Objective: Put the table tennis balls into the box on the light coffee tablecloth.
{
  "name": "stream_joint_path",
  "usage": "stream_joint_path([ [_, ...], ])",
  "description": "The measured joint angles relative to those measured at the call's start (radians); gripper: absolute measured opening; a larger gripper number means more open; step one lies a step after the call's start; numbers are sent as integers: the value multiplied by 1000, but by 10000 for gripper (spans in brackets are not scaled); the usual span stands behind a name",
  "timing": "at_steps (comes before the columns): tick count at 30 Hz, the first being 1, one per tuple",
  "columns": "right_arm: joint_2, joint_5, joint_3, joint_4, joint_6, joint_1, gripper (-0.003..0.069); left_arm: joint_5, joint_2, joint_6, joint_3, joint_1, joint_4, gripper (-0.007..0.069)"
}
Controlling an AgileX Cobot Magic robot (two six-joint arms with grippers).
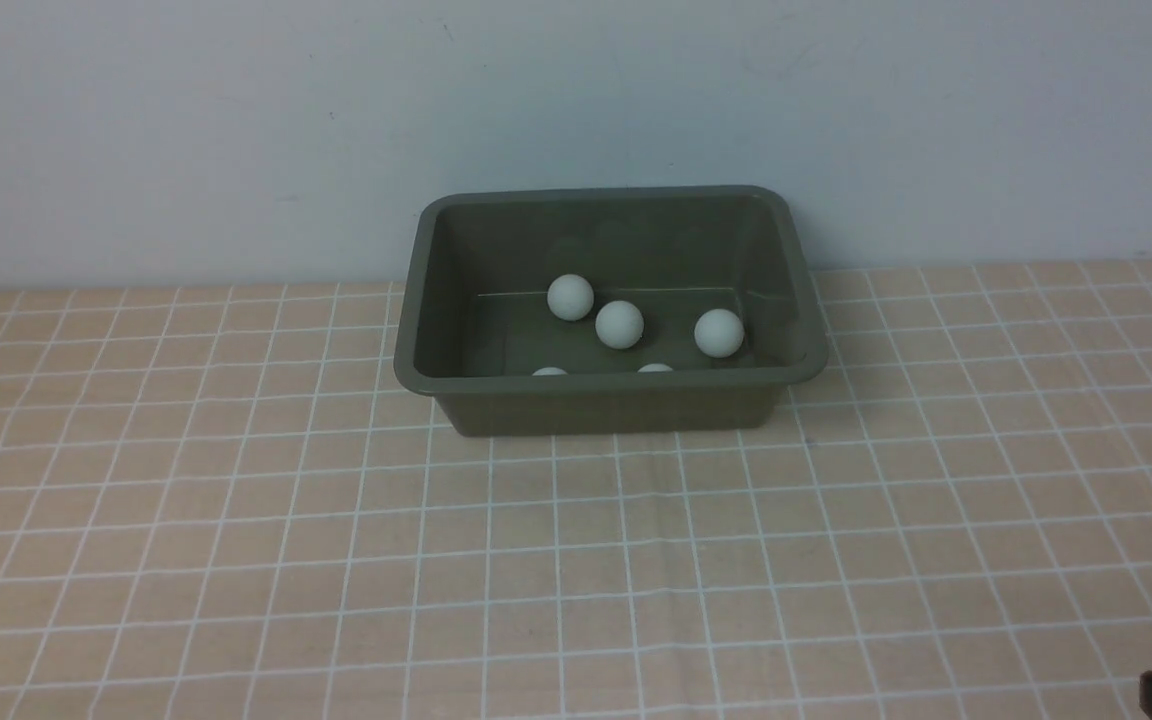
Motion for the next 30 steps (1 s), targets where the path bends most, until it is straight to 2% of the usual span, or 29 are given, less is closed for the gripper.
stream_joint_path([
  [11,-1,5,0,-1,0,0,428,12,-1,-14,45,-1,-6,162],
  [19,-1,25,0,-1,0,0,428,11,-1,114,45,-1,-95,162],
  [21,-1,30,0,-1,0,0,428,11,-1,182,45,-1,-164,162],
  [24,-1,34,0,-1,0,0,428,11,-1,253,45,-1,-198,162],
  [30,-1,45,0,-1,17,0,428,11,-1,266,45,-1,-205,162],
])
